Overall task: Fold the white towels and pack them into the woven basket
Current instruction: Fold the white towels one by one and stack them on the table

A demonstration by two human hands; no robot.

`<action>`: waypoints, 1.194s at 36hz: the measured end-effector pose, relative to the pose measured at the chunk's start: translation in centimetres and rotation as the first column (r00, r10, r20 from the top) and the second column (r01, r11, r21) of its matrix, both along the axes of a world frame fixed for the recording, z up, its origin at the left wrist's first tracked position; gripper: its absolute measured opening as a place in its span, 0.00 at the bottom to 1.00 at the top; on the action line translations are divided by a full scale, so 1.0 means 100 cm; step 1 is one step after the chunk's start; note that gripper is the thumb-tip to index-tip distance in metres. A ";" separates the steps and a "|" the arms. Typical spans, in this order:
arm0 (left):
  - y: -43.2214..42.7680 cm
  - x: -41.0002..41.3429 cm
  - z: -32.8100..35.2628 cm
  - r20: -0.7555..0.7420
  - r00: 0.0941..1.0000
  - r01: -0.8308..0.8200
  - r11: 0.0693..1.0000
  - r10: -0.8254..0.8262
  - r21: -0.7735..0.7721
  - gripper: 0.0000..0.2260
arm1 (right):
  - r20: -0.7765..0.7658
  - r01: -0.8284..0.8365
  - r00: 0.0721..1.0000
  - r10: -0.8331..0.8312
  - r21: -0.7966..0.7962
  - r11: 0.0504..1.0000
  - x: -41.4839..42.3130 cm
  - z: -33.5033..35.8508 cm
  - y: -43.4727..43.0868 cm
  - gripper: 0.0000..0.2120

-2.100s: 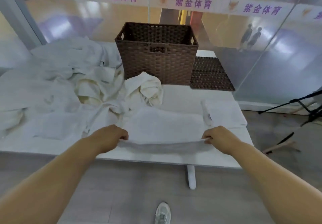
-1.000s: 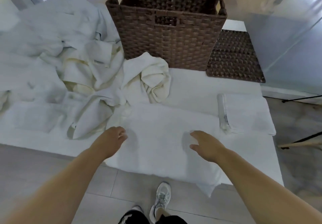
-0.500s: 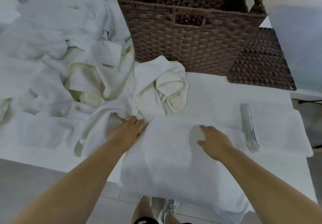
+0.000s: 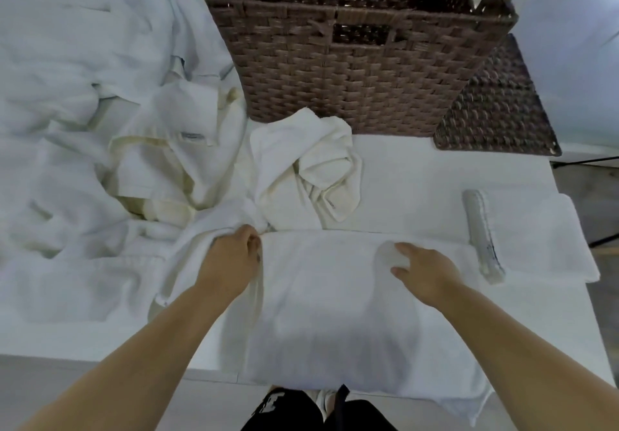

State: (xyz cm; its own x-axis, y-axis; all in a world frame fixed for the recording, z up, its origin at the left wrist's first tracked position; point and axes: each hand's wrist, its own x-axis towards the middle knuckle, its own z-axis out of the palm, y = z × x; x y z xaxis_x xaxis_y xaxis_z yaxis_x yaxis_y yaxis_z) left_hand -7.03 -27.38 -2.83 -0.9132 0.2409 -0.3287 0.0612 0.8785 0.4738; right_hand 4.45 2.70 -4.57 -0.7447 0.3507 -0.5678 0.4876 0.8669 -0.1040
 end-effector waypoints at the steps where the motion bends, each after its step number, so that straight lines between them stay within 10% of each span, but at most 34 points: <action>1: -0.001 0.000 0.001 0.044 0.998 -0.045 0.998 0.043 0.046 0.06 | -0.002 0.016 1.000 -0.016 -0.002 1.000 0.001 0.001 0.000 0.26; 14: 0.006 -0.008 -0.001 0.301 0.925 -0.306 0.925 0.233 0.224 0.12 | 0.043 0.042 0.998 -0.043 0.028 0.999 -0.001 0.004 -0.011 0.26; 19: 0.007 -0.009 -0.004 0.042 0.999 0.027 0.998 -0.025 -0.050 0.11 | 0.057 0.058 0.997 -0.059 0.026 0.998 0.001 0.004 -0.014 0.27; 24: 0.014 -0.013 -0.004 -0.038 0.933 0.319 0.871 -0.358 -0.374 0.11 | 0.061 0.049 0.997 -0.050 0.015 0.999 0.003 0.006 -0.017 0.29; 43: 0.012 0.083 -0.002 -0.273 0.829 0.473 0.872 -0.488 -0.124 0.12 | -0.345 -0.012 0.939 -0.008 -0.056 0.998 0.122 0.007 -0.024 0.12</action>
State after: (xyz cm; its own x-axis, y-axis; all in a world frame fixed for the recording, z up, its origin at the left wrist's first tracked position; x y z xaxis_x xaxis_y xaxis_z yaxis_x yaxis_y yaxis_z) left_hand 1.26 -26.19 -2.99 -0.7412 0.6647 -0.0940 0.6077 0.7238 0.3267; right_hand 16.60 0.26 -3.92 -0.8989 0.3241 -0.2949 0.4115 0.8555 -0.3142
